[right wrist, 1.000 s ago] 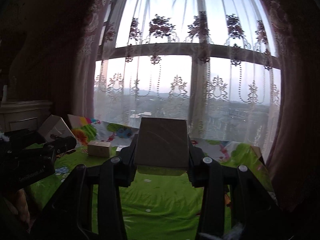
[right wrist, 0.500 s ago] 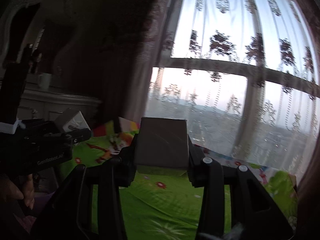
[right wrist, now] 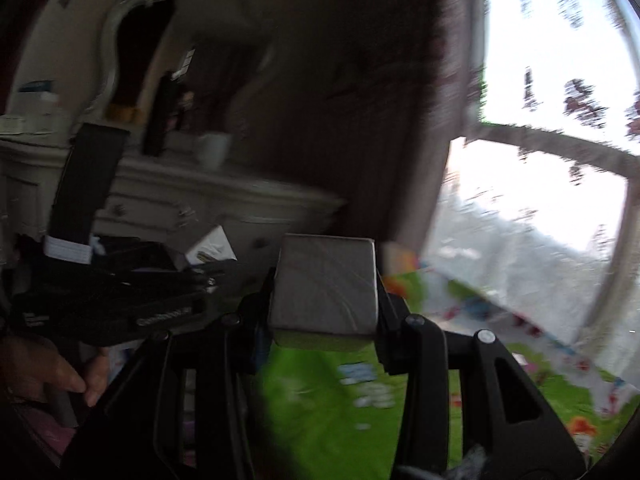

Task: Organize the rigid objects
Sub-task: 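Lift both white boxes and carry them over the purple-rimmed bin, then open both tools to drop the white boxes into the bin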

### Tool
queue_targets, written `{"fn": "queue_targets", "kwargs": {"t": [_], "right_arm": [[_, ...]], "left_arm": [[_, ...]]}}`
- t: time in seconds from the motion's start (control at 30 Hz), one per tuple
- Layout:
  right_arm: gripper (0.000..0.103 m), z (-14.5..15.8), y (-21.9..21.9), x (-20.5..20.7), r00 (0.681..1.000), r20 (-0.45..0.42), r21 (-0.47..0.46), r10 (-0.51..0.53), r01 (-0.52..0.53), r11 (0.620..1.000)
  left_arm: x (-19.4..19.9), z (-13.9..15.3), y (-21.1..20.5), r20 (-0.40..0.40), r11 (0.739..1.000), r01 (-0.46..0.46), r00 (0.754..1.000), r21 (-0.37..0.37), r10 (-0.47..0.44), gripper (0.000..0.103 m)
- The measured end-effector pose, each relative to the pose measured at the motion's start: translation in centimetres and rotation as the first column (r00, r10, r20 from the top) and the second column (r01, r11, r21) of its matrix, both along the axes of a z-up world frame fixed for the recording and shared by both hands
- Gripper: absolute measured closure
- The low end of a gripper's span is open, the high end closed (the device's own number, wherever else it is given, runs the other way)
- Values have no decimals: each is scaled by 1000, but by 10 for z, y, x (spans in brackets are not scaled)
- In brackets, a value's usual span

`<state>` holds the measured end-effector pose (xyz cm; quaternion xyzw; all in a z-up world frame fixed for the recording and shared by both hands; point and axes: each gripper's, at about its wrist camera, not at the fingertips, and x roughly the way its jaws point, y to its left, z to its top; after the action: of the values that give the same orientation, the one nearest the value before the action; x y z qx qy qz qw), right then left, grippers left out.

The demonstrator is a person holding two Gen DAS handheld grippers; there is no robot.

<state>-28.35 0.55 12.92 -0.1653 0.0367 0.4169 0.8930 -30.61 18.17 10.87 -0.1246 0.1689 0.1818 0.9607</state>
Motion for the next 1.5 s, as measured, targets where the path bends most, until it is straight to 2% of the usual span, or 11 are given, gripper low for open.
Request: {"fn": "queue_targets", "kwargs": {"t": [0.13, 0.3, 0.63, 0.87, 1.03, 1.07, 1.1, 1.17, 1.23, 1.37, 1.5], "right_arm": [[58, -12, 37, 8, 985, -131, -84, 109, -120, 989], [58, -32, 83, 18, 924, -326, -181, 200, -268, 946], [58, -89, 143, -5, 858, -453, -342, 241, -417, 842], [58, -109, 152, -24, 832, -488, -372, 263, -471, 800], [58, -110, 150, -22, 811, -522, -344, 264, -483, 805], [55, -108, 148, -21, 802, -529, -325, 277, -494, 806], [49, -105, 146, -20, 795, -534, -311, 287, -501, 808], [19, -100, 140, -16, 798, -529, -287, 290, -489, 824], [17, -93, 129, -8, 800, -524, -243, 293, -469, 849], [17, -80, 85, 39, 837, -519, -183, 173, -306, 934], [17, -79, 22, 97, 840, -540, -172, -46, -56, 984]], "left_arm": [[-10, -19, 37, -131, 988, -104, 987, -112, 89, 60], [-29, -46, 82, -266, 945, -236, 948, -227, 173, 60], [-51, -92, 118, -416, 903, -360, 877, -234, 241, 60], [-57, -104, 128, -444, 893, -385, 859, -234, 254, 60], [-54, -99, 125, -448, 896, -400, 849, -195, 282, 59], [-54, -96, 124, -446, 895, -409, 844, -176, 298, 54], [-53, -94, 123, -445, 893, -423, 837, -155, 319, 33], [-53, -88, 120, -432, 884, -449, 828, -131, 357, 5], [-54, -78, 114, -386, 871, -478, 829, -112, 405, 4], [-31, -63, 92, -344, 910, -402, 873, -106, 345, 2], [19, -55, 43, -328, 985, -156, 936, -69, 125, 1]]}}
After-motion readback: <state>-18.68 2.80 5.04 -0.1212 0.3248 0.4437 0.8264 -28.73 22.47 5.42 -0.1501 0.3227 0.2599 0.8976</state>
